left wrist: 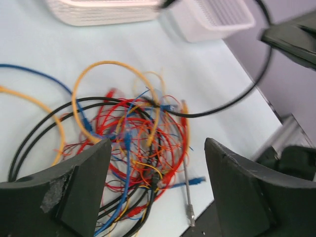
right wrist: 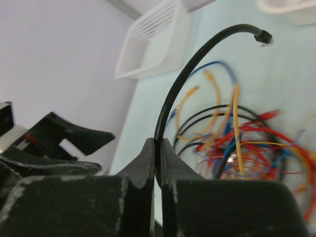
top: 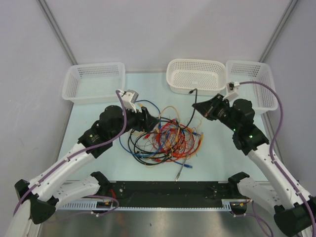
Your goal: Untangle the cables
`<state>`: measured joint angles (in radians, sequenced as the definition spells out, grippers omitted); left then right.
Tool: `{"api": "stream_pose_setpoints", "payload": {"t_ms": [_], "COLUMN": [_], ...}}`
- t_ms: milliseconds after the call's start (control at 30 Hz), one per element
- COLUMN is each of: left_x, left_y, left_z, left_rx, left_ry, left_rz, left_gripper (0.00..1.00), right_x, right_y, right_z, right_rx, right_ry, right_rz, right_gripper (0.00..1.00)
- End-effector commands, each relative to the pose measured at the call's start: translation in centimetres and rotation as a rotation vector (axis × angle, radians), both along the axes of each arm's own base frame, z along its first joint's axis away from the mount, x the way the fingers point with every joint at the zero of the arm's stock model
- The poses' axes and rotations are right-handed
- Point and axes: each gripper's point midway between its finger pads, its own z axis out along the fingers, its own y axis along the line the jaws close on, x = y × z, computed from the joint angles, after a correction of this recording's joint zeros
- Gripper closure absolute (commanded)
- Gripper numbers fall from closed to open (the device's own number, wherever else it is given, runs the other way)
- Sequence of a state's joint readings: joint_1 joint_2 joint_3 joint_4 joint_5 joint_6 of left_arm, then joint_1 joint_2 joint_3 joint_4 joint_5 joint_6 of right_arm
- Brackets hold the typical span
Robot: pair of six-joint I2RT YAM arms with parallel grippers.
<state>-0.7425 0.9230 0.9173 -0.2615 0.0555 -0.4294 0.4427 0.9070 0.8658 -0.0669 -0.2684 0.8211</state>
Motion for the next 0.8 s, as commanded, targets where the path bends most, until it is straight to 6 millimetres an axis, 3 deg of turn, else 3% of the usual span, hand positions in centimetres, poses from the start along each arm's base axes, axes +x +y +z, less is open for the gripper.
{"api": "stream_pose_setpoints", "payload": {"t_ms": [0,67,233,367,500,633,667,767], "left_x": [2.0,2.2,2.1,1.9,1.6,1.3,1.3,0.9], "left_y": [2.5,2.5,1.7,1.8,1.9,1.7,1.7,1.4], "left_z": [0.0,-1.1,-3.3,-3.9,-4.6,-5.6,-5.9,-6.6], "left_rx": [-0.016,0.008,0.044,0.043,0.042,0.042,0.041,0.041], "left_ry": [0.042,0.078,0.15,0.162,0.182,0.215,0.223,0.248], "left_rz": [0.173,0.182,0.159,0.159,0.16,0.156,0.157,0.137], "left_gripper": [0.18,0.18,0.22,0.23,0.23,0.23,0.23,0.24], "right_x": [-0.2,0.0,1.1,2.7,4.6,6.9,7.6,9.7], "right_y": [-5.5,-7.2,-8.8,-10.1,-12.2,-17.3,-19.5,-22.6], "right_z": [-1.0,-0.4,1.6,5.9,8.5,10.3,10.8,11.4], "right_rx": [-0.232,-0.298,-0.321,-0.292,-0.317,-0.284,-0.265,-0.26], "right_ry": [0.005,-0.006,-0.049,-0.133,-0.159,-0.16,-0.163,-0.147], "right_rz": [-0.175,-0.251,-0.355,-0.464,-0.602,-0.842,-0.915,-1.05], "right_gripper": [1.0,1.0,1.0,1.0,1.0,1.0,1.0,1.0]}}
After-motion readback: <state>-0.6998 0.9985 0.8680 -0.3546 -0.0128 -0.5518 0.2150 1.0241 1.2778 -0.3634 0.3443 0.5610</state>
